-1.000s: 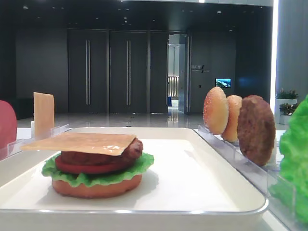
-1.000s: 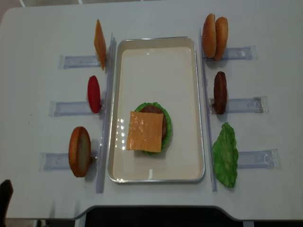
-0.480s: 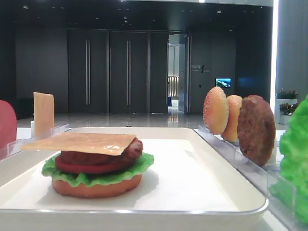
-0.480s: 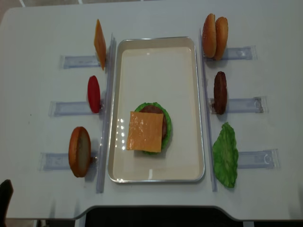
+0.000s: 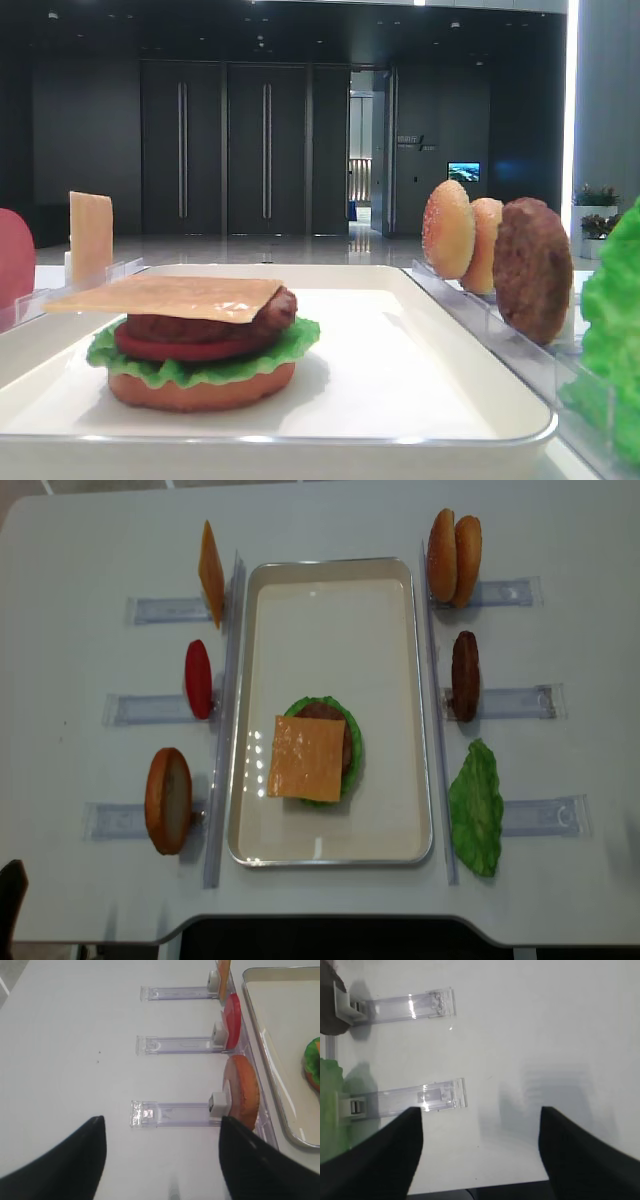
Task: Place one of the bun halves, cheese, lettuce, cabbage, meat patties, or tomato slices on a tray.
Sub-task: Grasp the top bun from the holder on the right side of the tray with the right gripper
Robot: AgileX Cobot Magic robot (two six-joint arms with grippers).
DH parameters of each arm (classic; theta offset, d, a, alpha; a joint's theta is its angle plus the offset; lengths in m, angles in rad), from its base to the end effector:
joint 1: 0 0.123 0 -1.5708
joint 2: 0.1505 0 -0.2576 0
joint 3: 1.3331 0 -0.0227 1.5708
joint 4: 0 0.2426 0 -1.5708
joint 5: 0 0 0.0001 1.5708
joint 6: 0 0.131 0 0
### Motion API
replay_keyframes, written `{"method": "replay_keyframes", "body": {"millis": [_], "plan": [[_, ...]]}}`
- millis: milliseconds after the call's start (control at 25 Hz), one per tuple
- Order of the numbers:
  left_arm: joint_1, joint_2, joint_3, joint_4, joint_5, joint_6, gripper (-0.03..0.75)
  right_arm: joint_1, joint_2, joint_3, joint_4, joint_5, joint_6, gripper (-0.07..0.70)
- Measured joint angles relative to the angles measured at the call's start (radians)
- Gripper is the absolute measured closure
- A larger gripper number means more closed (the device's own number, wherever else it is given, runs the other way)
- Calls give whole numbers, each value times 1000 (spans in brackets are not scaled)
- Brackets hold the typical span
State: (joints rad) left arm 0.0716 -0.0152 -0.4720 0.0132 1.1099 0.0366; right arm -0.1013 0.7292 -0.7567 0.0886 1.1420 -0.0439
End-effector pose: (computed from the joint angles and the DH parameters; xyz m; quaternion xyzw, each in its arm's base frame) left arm 0.0485 0.0050 0.2417 -0.0156 0.8688 0.0333 0.4937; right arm 0.1422 -0.0039 0.2601 0.0345 0.9618 0.0242 0.2706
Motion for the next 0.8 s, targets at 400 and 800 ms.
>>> {"method": "replay_keyframes", "body": {"millis": [400,800], "plan": [[0,0,0,0,0,0,181,0,391,-187,11,21,2,163],[0,0,0,0,0,0,181,0,608,-339,92,0,2,163]]}}
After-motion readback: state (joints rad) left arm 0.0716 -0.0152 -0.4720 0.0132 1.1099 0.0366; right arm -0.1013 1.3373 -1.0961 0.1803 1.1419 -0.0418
